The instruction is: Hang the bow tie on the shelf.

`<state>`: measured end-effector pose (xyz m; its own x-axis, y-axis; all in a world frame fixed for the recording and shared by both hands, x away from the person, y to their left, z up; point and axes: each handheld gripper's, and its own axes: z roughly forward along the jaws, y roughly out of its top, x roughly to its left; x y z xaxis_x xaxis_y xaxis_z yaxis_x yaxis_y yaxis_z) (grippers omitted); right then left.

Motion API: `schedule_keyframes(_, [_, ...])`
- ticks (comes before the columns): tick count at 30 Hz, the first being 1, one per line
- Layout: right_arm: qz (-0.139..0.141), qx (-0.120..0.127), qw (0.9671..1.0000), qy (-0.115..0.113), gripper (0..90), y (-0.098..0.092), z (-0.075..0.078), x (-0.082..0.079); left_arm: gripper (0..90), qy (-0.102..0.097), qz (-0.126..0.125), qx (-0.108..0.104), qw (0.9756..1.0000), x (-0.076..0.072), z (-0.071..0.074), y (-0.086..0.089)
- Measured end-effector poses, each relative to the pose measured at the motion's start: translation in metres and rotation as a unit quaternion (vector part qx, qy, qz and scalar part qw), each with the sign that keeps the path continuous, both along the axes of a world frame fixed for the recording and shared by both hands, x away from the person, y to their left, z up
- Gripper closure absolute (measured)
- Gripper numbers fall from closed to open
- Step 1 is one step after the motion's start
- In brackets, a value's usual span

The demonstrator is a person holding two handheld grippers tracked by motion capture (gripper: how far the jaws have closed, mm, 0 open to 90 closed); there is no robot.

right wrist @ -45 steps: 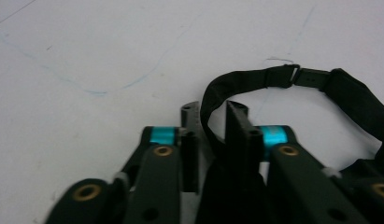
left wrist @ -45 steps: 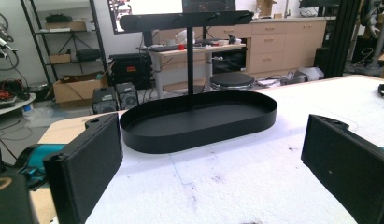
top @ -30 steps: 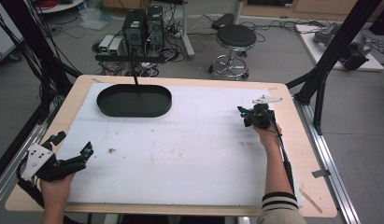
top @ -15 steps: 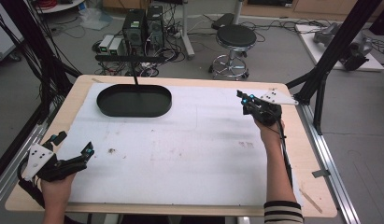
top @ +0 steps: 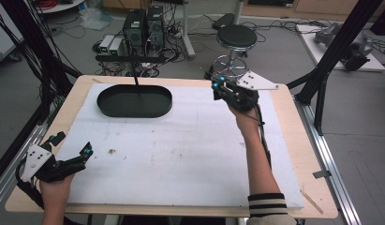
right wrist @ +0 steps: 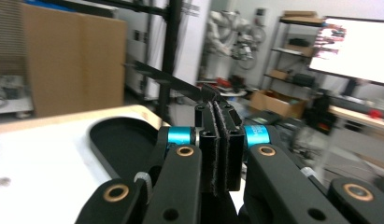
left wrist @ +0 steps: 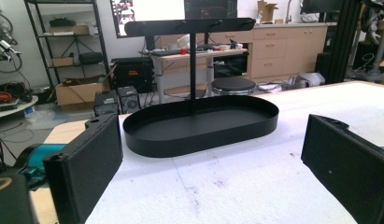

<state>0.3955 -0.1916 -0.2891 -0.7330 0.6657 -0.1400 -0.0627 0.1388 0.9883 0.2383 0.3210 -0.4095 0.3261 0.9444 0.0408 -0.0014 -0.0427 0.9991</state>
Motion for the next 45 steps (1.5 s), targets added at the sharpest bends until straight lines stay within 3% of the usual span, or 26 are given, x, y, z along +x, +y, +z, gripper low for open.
schedule_keyframes(10, [0.069,0.001,0.9975,0.013,88.7,0.073,0.01,0.021,5.8,-0.004,0.002,-0.004,1.0,0.0,0.001,0.003])
schedule_keyframes(21, [0.099,0.005,0.9941,0.044,88.7,0.129,0.002,0.054,5.8,-0.012,0.002,-0.016,0.9998,-0.001,0.0,0.008])
schedule_keyframes(28, [0.099,0.018,0.9929,0.064,88.7,0.148,-0.009,0.078,5.9,-0.009,0.001,-0.015,0.9998,0.0,-0.001,0.008])
schedule_keyframes(33, [0.083,0.021,0.9937,0.072,88.7,0.156,-0.019,0.093,5.9,-0.009,0.002,-0.018,0.9998,0.0,-0.003,0.011])
schedule_keyframes(38, [0.066,0.038,0.9943,0.075,88.7,0.157,-0.023,0.108,5.9,-0.01,0.003,-0.024,0.9997,0.0,-0.004,0.014])
schedule_keyframes(45, [0.029,0.056,0.9935,0.095,88.6,0.147,-0.041,0.126,5.9,-0.01,0.004,-0.027,0.9996,0.001,-0.004,0.016])
